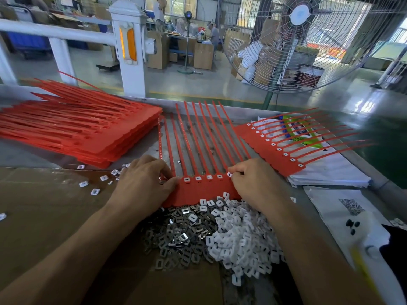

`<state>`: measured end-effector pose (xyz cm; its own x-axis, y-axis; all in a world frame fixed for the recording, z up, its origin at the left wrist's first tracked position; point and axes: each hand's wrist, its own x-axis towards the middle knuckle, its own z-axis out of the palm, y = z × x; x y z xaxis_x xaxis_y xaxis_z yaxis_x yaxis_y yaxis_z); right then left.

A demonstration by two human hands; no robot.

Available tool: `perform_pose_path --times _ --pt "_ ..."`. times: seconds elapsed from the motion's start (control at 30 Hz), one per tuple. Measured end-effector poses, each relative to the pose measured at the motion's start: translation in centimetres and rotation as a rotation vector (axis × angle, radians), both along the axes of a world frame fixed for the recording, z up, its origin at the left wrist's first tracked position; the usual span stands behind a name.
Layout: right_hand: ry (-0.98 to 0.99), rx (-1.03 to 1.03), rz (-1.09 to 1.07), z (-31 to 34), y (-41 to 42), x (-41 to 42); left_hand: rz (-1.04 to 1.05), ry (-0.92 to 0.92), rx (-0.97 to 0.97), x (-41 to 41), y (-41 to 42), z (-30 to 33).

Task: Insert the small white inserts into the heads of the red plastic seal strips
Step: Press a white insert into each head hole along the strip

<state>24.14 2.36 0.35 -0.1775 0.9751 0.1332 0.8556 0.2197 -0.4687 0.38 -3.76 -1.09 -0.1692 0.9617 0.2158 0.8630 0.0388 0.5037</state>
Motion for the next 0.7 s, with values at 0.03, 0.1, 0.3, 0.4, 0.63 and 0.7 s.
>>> perform_pose_path --times 0.03,0.1,0.3,0.4,0.63,0.7 --pt "0.003 -0.003 -0.002 0.01 0.02 0.06 -0.001 -0.001 -0.001 -0.01 0.0 0.0" --pt "0.0 -0.005 -0.002 0.08 -0.02 0.09 -0.002 0.0 -0.002 -0.01 -0.02 0.02" --pt "0.004 -0.007 -0.034 0.31 -0.08 0.11 -0.003 0.0 0.006 0.09 -0.01 0.13" --pt "0.035 -0.015 -0.03 0.19 0.03 0.23 -0.001 0.001 0.006 0.05 -0.04 0.1" --pt "0.18 -0.026 -0.035 -0.25 0.57 0.78 -0.005 -0.008 0.015 0.06 -0.04 0.11" --pt "0.189 -0.005 -0.041 -0.31 0.57 0.58 -0.005 -0.01 0.015 0.02 -0.09 0.11"
